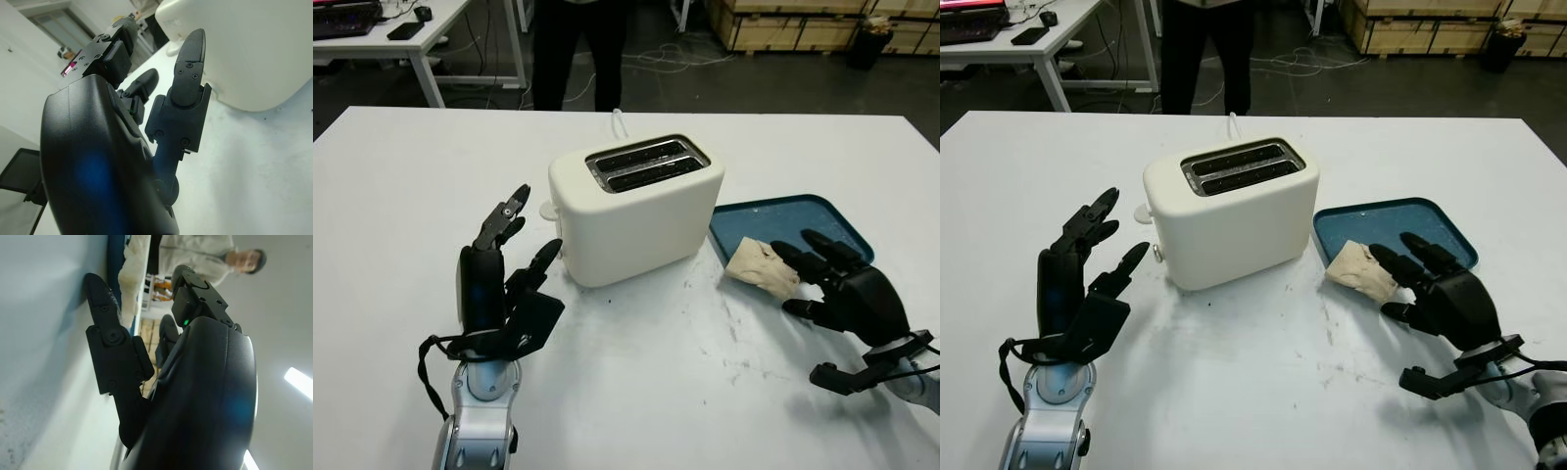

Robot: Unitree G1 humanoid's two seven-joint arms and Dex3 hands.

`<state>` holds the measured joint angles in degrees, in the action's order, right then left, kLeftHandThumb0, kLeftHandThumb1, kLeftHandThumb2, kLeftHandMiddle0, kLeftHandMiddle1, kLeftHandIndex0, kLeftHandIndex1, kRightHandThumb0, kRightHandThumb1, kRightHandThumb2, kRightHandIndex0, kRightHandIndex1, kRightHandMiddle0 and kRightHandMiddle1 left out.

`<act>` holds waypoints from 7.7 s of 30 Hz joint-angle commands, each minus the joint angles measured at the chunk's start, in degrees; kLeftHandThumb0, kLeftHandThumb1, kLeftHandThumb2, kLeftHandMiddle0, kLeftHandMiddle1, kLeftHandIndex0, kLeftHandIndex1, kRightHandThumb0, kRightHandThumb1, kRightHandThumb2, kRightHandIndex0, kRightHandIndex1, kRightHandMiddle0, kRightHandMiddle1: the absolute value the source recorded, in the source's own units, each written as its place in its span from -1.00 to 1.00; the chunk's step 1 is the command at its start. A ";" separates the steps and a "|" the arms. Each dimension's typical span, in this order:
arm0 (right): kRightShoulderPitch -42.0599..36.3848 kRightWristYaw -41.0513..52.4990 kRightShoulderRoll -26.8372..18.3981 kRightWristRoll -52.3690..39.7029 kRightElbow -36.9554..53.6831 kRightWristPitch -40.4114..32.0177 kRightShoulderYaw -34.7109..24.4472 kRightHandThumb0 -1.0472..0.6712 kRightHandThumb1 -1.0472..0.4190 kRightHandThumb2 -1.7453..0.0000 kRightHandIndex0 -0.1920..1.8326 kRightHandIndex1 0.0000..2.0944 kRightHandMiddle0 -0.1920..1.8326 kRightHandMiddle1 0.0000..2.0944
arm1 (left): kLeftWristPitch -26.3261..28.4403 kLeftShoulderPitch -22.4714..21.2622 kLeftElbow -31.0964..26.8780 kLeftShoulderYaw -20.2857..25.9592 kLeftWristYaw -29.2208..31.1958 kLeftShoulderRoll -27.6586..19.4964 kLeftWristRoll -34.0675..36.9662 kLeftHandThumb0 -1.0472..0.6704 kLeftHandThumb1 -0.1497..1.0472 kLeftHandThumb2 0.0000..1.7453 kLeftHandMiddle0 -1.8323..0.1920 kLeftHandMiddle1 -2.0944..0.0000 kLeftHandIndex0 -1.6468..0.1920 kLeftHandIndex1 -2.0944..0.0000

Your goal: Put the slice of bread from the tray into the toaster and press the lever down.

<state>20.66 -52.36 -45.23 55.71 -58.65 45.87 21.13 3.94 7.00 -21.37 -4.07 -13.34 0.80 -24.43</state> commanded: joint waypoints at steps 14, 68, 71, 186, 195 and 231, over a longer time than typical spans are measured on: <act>4.92 -5.09 0.83 1.33 -6.65 -3.34 9.88 -0.16 -0.79 0.98 -0.42 -0.97 -0.30 -0.97 | -0.06 0.10 -1.01 0.04 0.58 -0.84 -0.43 -0.28 0.79 -0.88 0.48 0.36 0.22 0.99; 12.31 11.68 -3.10 -12.60 4.41 9.85 5.57 -0.22 -0.83 0.89 -0.37 0.65 0.20 -0.78 | -0.68 1.15 0.34 -1.20 -1.49 0.55 -1.11 -0.24 0.79 -0.88 0.46 0.37 0.21 1.00; 12.23 24.60 -4.64 -18.43 6.28 8.94 2.58 -0.26 -0.83 0.59 -0.41 0.66 0.06 -0.53 | -0.70 1.22 0.44 -1.19 -1.66 0.44 -1.27 -0.25 0.79 -0.88 0.46 0.36 0.21 1.00; 58.23 83.83 13.96 -28.39 -10.38 -4.15 -1.70 -0.28 -0.83 0.70 0.02 0.53 -0.06 0.17 | -1.80 -2.19 4.93 -1.89 -4.52 1.28 -1.55 -0.29 0.79 -0.89 0.51 0.26 0.19 0.99; 59.98 84.18 13.21 -28.34 -10.25 -6.14 -1.95 -0.30 -0.83 0.67 -0.05 0.56 -0.09 0.19 | -2.17 -1.94 5.09 -2.07 -4.75 1.38 -1.71 -0.29 0.79 -0.89 0.51 0.25 0.19 0.99; 62.21 92.23 14.62 -29.97 -11.44 -12.04 -4.00 -0.38 -0.83 0.66 0.00 0.50 -0.07 0.27 | -1.79 -1.30 4.91 -2.93 -5.96 2.19 -2.31 -0.29 0.79 -0.90 0.51 0.25 0.19 0.99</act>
<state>82.01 39.39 -30.99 25.68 -69.60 34.37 16.71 2.51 5.67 -16.79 -6.92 -18.69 2.57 -26.28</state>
